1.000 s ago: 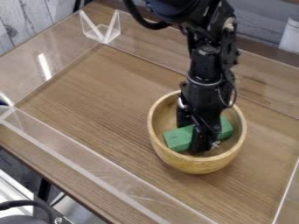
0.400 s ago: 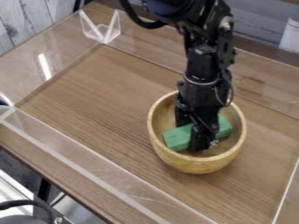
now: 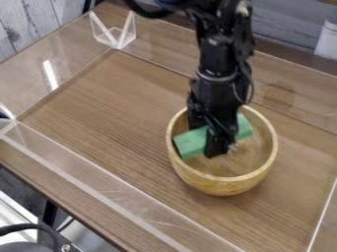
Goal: Remove the green block from inside the brown bowl and put it on the table
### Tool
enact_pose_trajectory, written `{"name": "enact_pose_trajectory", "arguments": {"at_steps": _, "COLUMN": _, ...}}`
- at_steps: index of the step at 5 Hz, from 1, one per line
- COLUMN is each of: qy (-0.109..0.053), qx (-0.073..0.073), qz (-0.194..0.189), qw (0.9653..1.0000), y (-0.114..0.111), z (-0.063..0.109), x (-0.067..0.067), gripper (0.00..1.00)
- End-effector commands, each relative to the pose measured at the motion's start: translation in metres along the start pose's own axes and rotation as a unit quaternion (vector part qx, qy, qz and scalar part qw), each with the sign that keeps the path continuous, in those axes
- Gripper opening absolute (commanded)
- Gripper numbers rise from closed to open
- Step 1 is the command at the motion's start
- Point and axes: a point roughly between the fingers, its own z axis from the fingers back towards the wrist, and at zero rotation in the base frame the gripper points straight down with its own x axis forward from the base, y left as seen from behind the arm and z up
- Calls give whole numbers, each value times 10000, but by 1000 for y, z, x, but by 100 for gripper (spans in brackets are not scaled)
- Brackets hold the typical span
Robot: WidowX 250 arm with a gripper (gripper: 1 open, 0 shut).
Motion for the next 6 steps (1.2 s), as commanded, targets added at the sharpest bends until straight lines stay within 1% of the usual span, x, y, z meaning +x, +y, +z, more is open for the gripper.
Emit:
{"name": "enact_pose_trajectory", "arguments": {"at_steps": 1, "qy": -289, "qx": 255, "qz": 433, "qw": 9983, "y": 30, "z": 26, "x": -6, "gripper": 0}}
{"name": "enact_pose_trajectory", "arguments": {"at_steps": 2, "qy": -264, "qx": 318, "qz": 892, "qw": 9952, "y": 64, "z": 26, "x": -26, "gripper": 0}}
{"name": "enact_pose_trajectory", "arguments": {"at_steps": 3, "qy": -223, "qx": 358, "qz": 1254, "qw": 9912, "y": 97, "z": 24, "x": -46, "gripper": 0}}
{"name": "enact_pose_trajectory", "arguments": {"at_steps": 4, "qy": -259, "qx": 315, "qz": 990, "qw": 9942, "y": 70, "z": 19, "x": -27, "gripper": 0}}
{"name": "enact_pose_trajectory", "arguments": {"at_steps": 5, "qy": -282, "qx": 291, "qz": 754, "qw": 9963, "y": 44, "z": 15, "x": -10, "gripper": 0}}
{"name": "enact_pose_trajectory", "arguments": {"at_steps": 6, "qy": -342, "qx": 261, "qz": 543, "qw": 9976, "y": 26, "z": 13, "x": 3, "gripper": 0}}
